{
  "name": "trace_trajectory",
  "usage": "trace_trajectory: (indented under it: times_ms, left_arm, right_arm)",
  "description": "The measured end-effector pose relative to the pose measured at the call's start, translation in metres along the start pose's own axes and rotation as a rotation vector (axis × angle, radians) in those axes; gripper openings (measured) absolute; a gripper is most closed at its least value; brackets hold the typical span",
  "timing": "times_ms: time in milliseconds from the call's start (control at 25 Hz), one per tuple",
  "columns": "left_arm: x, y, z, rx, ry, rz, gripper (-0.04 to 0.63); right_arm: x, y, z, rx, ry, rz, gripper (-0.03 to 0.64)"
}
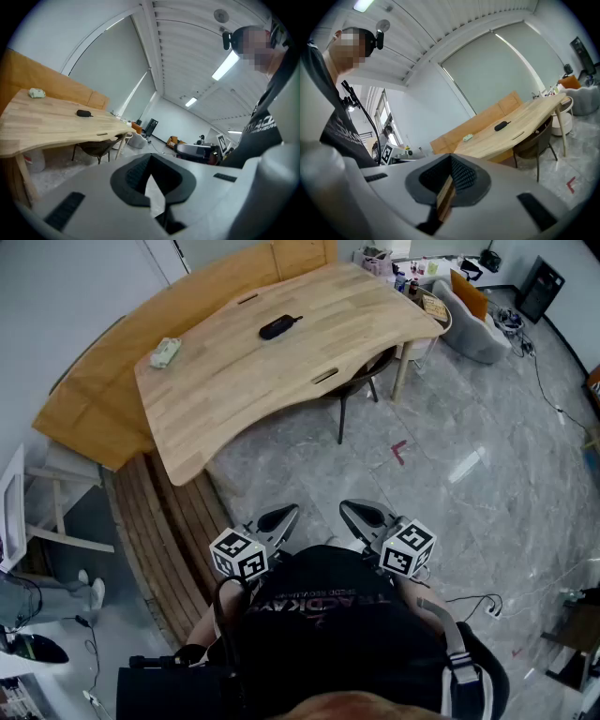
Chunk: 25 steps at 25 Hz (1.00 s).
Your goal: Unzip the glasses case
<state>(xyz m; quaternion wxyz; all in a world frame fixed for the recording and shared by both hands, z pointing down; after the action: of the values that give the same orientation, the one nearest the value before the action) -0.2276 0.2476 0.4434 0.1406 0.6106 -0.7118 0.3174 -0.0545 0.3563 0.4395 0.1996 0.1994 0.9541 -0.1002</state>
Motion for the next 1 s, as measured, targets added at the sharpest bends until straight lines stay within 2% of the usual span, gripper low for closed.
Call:
trace_trajectory:
  times_ms: [320,720,1000]
  left_arm:
    - [0.002,-0.001,0.001,0.008,-0.001,0.001,0.002]
    - [0.002,0.001,0.001,0.022,-0.001,0.002,0.002]
    - [-0.001,-0.002,0.011,0.035,-0.085,-0.014,0.002]
  right_arm:
    - [0.0,-0.004,0.0,0.007,0.002,0.011,0.011]
    - [0.002,-0.01,0.002,-0.016,-0.002,0.065,0.011]
    - [0.001,-0.011,0.006,-0.025,0.011,0.06,0.011]
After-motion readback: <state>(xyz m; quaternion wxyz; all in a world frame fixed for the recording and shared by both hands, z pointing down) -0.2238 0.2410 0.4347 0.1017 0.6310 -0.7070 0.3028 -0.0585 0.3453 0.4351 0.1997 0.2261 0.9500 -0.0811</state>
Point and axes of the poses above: the fingertips, and each gripper's own axes: y backward along the fingers, x to its left, z out of its top, the point moved 7 cm from there along y, backward along the fingers, and after that the axes turned 9 degrees about y, right-handed, at the moved point
